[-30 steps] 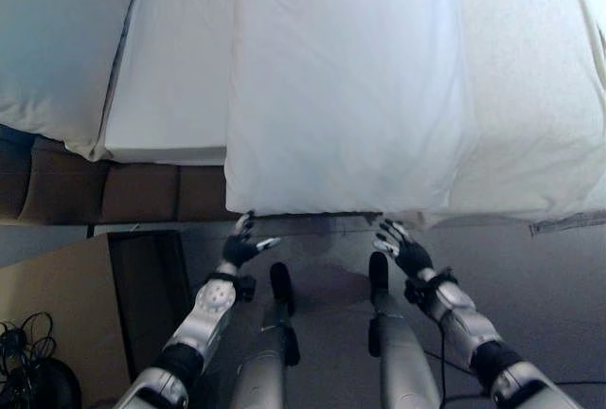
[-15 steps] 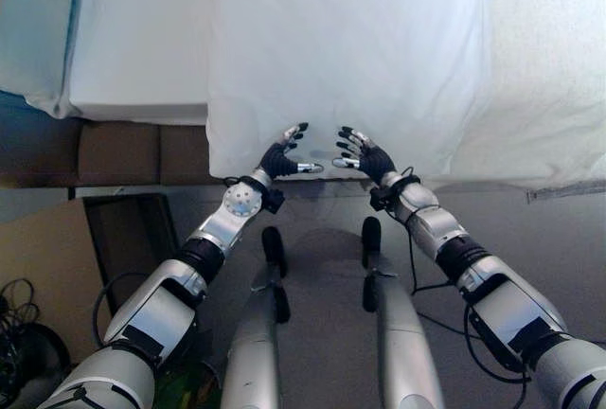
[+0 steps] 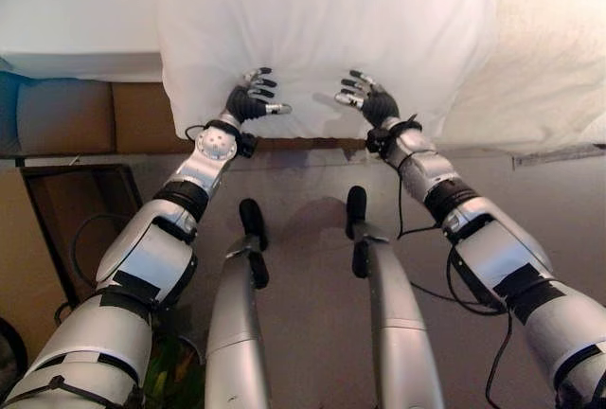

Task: Make the bed

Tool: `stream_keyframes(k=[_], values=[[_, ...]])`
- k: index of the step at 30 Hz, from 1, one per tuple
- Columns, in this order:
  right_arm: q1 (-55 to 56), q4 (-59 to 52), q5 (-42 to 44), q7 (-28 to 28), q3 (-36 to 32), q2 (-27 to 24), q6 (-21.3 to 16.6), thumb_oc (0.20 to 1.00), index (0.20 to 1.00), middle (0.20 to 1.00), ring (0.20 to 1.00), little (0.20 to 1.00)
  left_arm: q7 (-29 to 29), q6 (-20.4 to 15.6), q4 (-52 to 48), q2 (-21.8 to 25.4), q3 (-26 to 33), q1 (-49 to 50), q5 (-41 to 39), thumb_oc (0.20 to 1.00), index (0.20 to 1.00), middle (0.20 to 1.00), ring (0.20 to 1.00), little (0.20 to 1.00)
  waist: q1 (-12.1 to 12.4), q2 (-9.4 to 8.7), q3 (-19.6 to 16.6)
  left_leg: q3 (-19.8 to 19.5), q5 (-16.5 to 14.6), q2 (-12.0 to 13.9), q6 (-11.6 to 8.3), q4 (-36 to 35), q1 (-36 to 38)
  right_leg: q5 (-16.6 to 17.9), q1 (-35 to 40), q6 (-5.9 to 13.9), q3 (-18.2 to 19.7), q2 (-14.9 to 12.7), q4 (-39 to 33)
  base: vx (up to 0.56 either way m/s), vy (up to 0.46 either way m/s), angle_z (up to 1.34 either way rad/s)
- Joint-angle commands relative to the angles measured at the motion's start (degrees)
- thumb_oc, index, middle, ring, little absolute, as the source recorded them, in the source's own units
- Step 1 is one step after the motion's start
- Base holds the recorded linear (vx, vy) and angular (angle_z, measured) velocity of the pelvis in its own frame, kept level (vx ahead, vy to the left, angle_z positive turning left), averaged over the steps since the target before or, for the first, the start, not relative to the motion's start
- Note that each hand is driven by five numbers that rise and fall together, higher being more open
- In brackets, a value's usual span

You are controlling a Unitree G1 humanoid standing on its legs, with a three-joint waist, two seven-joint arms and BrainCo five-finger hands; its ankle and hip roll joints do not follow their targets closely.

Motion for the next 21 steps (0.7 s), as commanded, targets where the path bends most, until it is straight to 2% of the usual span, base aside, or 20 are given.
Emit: stream_keyframes(k=[1, 9, 12, 16, 21], values=[[-3.81, 3.09, 2.21, -1.7, -2.49, -3.45, -3.04, 1.0, 1.0, 1.0, 1.0, 1.0, 4.86, -1.41, 3.56, 3.21, 2.36, -3.91, -0.92, 1.0, 1.0, 1.0, 1.0, 1.0, 0.74, 0.13, -2.11, -0.41, -0.89, 1.32, -2.84, 1.34, -0.46, 1.55, 0.56, 5.38, 1.31, -3.83, -1.16, 0.0, 0.0, 0.0], [-5.2, 6.95, -1.52, -7.78, -4.39, -8.9, -4.29, 1.0, 1.0, 1.0, 1.0, 1.0, 12.2, -2.94, 2.81, 5.05, 4.52, -4.74, -0.94, 1.0, 1.0, 1.0, 1.0, 1.0, 0.71, 0.77, -2.92, -0.35, -0.15, 0.88, -2.71, -0.22, -0.12, 1.29, 0.37, 5.24, 0.86, -4.28, -1.11, 0.0, 0.0, 0.0], [-3.66, 7.5, -1.72, -9.47, -6.21, -11.59, -4.52, 1.0, 1.0, 1.0, 1.0, 1.0, 14.14, -3.46, 2.17, 6.68, 6.12, -3.0, -0.72, 1.0, 1.0, 1.0, 1.0, 1.0, 0.83, 0.95, -2.79, -0.05, 0.05, 0.97, -3.07, -2.38, 2.51, 1.18, 2.53, 5.42, 0.37, -4.71, -2.34, 0.0, -0.006, 0.01], [-0.74, 7.79, -2.57, -11.47, -8.93, -14.41, -4.68, 1.0, 1.0, 1.0, 1.0, 1.0, 15.83, -4.39, 0.2, 8.13, 9.54, 0.77, -1.71, 1.0, 1.0, 1.0, 1.0, 1.0, 0.84, 1.33, -3.26, 0.46, 2.34, 0.8, -3.79, -8.31, 6.43, 2.59, 6.71, 5.64, -0.7, -5.02, -7.28, 0.0, -0.016, 0.02], [6.12, 7.97, -1.65, -13.21, -14.38, -16.87, -4.6, 1.0, 1.0, 1.0, 1.0, 1.0, 16.25, -4.73, -1.72, 10.67, 13.83, 8.81, -1.71, 1.0, 1.0, 1.0, 1.0, 1.0, 1.43, 1.69, -3.84, 0.29, 5.56, -0.36, -4.91, -16.66, 15.12, 4.28, 15.41, 6.26, -2.1, -4.85, -13.82, 0.04, -0.055, 0.06]])
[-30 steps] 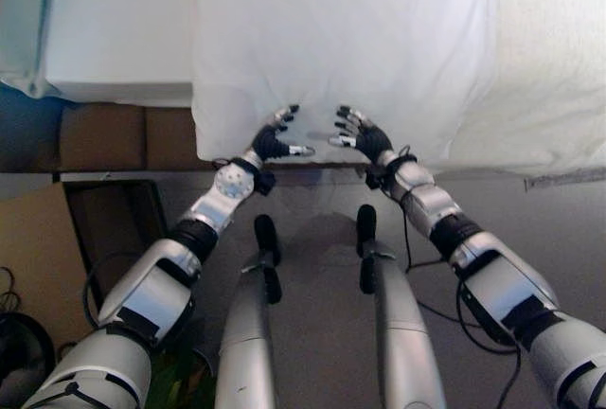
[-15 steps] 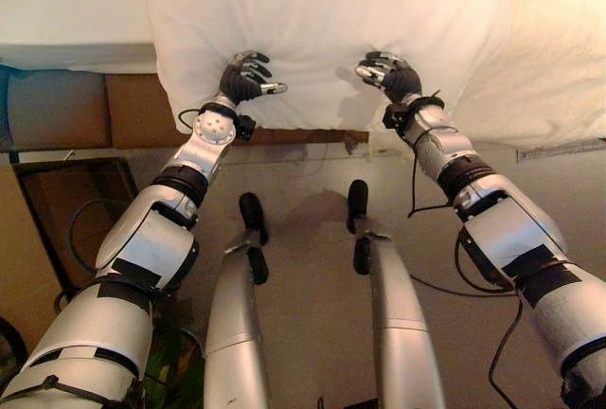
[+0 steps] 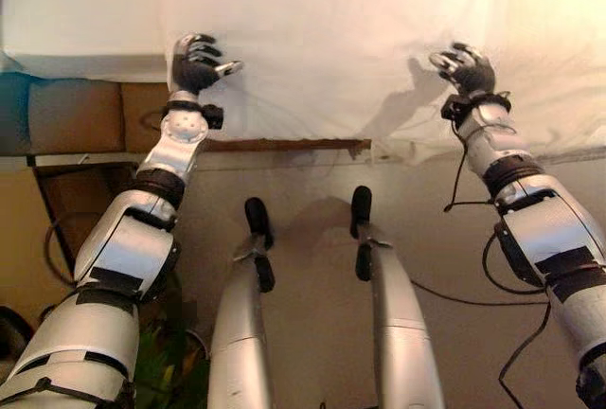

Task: Make the bed

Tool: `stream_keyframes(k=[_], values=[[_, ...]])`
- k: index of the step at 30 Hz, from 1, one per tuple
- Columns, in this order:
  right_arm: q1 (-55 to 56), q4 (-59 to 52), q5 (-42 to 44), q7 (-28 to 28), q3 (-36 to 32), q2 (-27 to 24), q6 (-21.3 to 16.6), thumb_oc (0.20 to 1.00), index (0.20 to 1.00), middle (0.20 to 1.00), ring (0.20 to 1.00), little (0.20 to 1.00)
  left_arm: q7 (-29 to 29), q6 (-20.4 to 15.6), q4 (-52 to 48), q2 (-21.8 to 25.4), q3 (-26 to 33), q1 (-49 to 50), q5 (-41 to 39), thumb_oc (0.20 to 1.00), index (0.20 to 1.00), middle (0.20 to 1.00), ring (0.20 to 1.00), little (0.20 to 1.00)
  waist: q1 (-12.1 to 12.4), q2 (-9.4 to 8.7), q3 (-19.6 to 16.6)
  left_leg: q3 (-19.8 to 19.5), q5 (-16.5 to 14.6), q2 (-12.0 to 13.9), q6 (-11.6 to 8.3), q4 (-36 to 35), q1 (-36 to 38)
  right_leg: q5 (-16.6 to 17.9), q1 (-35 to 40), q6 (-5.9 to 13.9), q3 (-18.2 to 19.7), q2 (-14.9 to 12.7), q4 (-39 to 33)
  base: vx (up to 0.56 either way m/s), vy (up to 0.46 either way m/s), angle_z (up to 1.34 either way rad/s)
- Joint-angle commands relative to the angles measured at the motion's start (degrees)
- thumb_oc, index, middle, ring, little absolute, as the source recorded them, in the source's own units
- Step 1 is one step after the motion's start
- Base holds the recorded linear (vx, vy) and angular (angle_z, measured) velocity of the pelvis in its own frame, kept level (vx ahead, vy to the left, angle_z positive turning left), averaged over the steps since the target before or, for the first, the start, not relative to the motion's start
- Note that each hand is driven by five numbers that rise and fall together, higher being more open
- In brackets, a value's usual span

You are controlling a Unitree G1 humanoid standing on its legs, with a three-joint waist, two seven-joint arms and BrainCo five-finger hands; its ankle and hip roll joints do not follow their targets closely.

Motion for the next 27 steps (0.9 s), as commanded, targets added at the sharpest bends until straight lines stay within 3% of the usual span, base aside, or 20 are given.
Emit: stream_keyframes(k=[1, 8, 12, 13, 18, 27], values=[[2.93, 1.49, 0.83, -2.11, -3.32, -3.68, -3.41, 1.0, 1.0, 1.0, 1.0, 1.0, 1.95, -2.85, 0.69, 2.51, 3.76, 3.89, -0.79, 1.0, 1.0, 1.0, 1.0, 1.0, 0.95, 1.74, -4.2, -1.88, -0.35, 1.38, -3.88, -1.07, 1.7, 1.5, 4.41, 6.86, -0.05, -3.74, -4.3, 0.06, -0.08, 0.09], [17.77, 0.01, 1.73, -2.36, -10.61, 0.27, -3.66, 1.0, 1.0, 1.0, 1.0, 1.0, -0.59, -3.48, -1.14, -1.54, 10.54, 20.98, -1.76, 1.0, 1.0, 1.0, 1.0, 1.0, 2.06, 2.08, -6.0, -1.75, 3.31, 0.32, -4.81, -12.88, 16.77, 3.26, 19.44, 7.49, -2.49, -3.67, -13.31, 0.08, -0.045, 0.05], [27.69, -2.01, 2.71, -0.1, -13.03, 6.76, -4.74, 1.0, 1.0, 1.0, 1.0, 1.0, -3.94, -4.26, -2.09, -9.14, 12.19, 29.3, -4.76, 1.0, 1.0, 1.0, 1.0, 1.0, 2.72, 2.16, -8.46, -1.67, 5.48, 0.6, -4.88, -19.41, 23.91, 4.7, 26.56, 7.89, -3.95, -3.03, -18.45, 0.1, -0.024, 0.08], [33.3, -4.87, 3.41, 0.94, -13.96, 10.42, -5.75, 1.0, 1.0, 1.0, 1.0, 1.0, -5.38, -4.14, -3.38, -11.61, 11.99, 33.08, -4.48, 1.0, 1.0, 1.0, 1.0, 1.0, 2.78, 1.89, -10.16, -1.35, 6.28, 0.84, -4.93, -22.06, 27.07, 5.68, 29.4, 8.07, -4.42, -2.88, -20.66, 0.1, -0.013, 0.02], [44.36, -6.9, -0.81, 2.38, -12.39, 16.93, -4.91, 1.0, 1.0, 1.0, 1.0, 1.0, -10.96, -2.19, -3.51, -15.91, 8.63, 40.67, -2.09, 1.0, 1.0, 1.0, 1.0, 1.0, 1.89, 1.33, -14.18, -1.48, 5.33, 2.07, -4.89, -22.25, 31.64, 6.58, 35.46, 8.15, -4.39, -2.52, -24.38, 0.08, 0.001, 0.03], [52.43, -0.88, -16.22, 4.74, -9.34, 19.77, -0.21, 1.0, 1.0, 1.0, 1.0, 1.0, -18.72, 4.84, 9.1, -23.37, 5.3, 46.58, 5.31, 1.0, 1.0, 1.0, 1.0, 1.0, 0.56, 0.99, -20.74, -0.15, 2.88, 2.61, -4.38, -22.25, 38.62, 6.28, 42.69, 8.73, -4.26, -3.01, -26.72, 0.08, 0.035, -0.02]])
